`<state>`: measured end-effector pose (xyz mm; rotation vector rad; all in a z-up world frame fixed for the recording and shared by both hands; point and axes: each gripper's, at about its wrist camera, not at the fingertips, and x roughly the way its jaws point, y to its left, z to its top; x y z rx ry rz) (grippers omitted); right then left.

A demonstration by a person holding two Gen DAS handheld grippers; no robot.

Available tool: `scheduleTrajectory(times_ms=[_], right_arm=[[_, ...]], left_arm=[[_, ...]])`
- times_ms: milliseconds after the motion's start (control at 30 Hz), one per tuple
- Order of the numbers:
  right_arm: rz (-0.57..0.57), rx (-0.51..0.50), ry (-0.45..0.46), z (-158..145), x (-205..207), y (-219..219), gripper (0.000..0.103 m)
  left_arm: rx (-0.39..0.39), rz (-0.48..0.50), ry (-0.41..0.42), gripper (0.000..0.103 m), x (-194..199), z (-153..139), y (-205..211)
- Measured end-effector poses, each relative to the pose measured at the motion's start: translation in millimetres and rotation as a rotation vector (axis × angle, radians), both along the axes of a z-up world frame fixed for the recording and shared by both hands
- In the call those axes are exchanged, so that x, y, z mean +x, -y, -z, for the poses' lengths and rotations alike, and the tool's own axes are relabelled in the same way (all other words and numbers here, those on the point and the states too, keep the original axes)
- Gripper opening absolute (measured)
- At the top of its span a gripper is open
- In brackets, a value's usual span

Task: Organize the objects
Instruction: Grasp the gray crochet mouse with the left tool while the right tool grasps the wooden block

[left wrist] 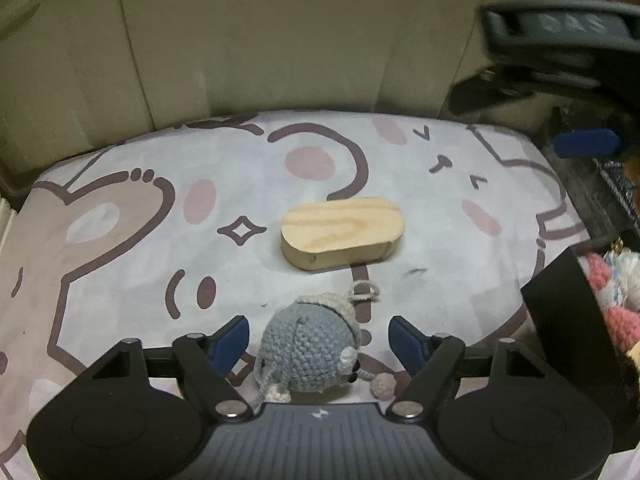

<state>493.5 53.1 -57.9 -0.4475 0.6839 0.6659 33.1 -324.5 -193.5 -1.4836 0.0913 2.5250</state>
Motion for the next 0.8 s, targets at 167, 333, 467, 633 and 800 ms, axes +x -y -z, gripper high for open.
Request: scheduleTrajectory(times_ms=[167, 333, 467, 633, 800], right_arm=[[0.019, 0.008, -0.039, 22, 5, -11, 0.103], [0.0, -0.014, -0.056, 44, 2, -21, 0.103], [-0.011, -0.023, -0.072, 61, 1, -26, 0.103], [-0.03, -0.038, -0.065, 78, -5, -37, 0.103], [-0.054, -0.06, -0.085, 94, -14, -51, 0.103]], left_arm=[[-0.014, 0.035, -0.007, 0.053, -1, 4, 0], [-0.016, 0.049, 0.005, 0.052, -2, 1, 7], [-0.038, 0.038, 0.003, 0.052, 0, -4, 18], [-0.044, -0.047, 0.023, 0.052, -2, -5, 46], [-0.024, -0.125, 0.021, 0.052, -4, -6, 71]])
